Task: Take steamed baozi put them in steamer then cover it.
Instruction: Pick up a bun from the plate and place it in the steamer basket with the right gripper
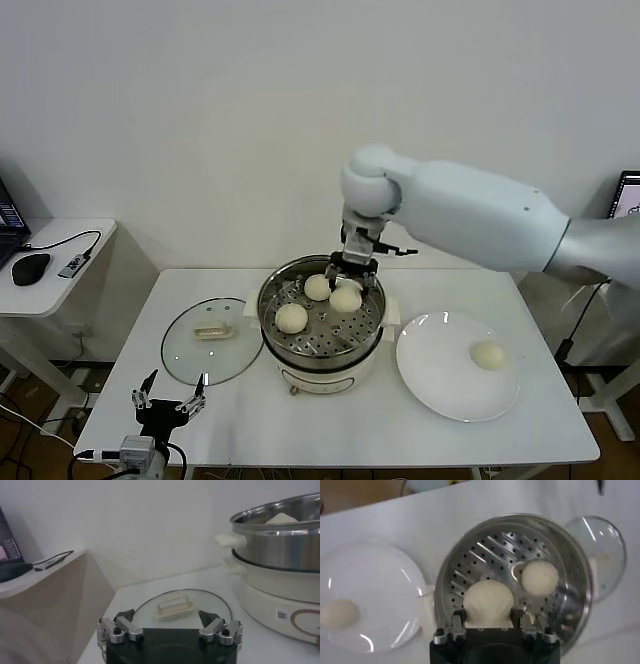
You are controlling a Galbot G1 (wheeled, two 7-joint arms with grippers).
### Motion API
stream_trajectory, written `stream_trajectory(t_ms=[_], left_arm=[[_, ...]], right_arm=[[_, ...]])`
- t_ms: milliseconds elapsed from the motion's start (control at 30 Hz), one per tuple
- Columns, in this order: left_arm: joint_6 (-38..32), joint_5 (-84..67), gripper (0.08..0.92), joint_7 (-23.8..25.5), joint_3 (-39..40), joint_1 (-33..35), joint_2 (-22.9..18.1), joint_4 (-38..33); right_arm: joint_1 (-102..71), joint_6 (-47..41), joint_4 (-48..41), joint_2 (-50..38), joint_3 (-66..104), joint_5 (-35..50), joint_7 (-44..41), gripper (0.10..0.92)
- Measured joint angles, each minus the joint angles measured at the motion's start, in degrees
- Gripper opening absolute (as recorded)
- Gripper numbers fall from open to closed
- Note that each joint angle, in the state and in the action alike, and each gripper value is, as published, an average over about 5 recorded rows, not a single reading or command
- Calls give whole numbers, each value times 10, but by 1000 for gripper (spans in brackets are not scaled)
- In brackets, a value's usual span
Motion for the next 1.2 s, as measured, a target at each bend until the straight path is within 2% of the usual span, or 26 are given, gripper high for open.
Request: stream_trajectory(t_ms=[400, 1200], left_arm=[[0, 0, 823, 0, 0, 1, -1, 5], [-2, 0, 823, -1, 3, 1, -2, 8]], right_arm=[[-56, 34, 23, 18, 3, -55, 25, 560], [-94, 43, 17, 44, 11, -97, 42, 560]])
